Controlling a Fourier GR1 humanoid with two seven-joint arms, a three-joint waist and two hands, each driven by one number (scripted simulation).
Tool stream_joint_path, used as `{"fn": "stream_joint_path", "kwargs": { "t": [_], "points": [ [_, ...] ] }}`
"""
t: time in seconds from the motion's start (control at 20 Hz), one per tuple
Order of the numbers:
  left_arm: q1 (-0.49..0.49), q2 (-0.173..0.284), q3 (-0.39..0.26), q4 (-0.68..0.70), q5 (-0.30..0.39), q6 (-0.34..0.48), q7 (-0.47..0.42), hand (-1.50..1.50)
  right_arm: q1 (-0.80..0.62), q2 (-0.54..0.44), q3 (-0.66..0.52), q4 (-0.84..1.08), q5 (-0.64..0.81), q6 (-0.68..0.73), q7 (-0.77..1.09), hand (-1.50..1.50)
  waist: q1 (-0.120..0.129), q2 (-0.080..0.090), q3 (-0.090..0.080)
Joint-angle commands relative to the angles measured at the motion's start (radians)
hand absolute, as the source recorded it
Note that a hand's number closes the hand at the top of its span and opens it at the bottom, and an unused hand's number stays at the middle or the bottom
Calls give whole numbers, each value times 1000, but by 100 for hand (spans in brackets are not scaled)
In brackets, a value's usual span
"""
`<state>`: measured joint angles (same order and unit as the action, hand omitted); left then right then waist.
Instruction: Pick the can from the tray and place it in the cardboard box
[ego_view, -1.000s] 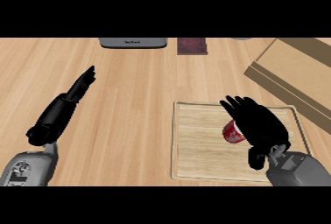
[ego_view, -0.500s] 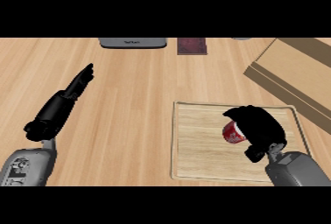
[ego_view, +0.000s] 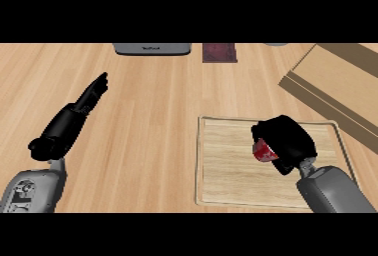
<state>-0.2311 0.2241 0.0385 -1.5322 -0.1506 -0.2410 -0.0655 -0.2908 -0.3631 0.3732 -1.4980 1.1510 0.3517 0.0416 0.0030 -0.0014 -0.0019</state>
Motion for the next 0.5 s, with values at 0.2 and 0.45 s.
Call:
{"fn": "stream_joint_path", "kwargs": {
  "t": [0.2,0.45],
  "points": [
    [-47,0,2,8,6,-14,26,0,-271,128,-155,412,-136,-69,-183,150,30,12,3],
    [15,-25,-30,-27,-24,0,-13,0,-335,133,-210,494,-124,-255,-305,150,17,6,3]
  ]
}}
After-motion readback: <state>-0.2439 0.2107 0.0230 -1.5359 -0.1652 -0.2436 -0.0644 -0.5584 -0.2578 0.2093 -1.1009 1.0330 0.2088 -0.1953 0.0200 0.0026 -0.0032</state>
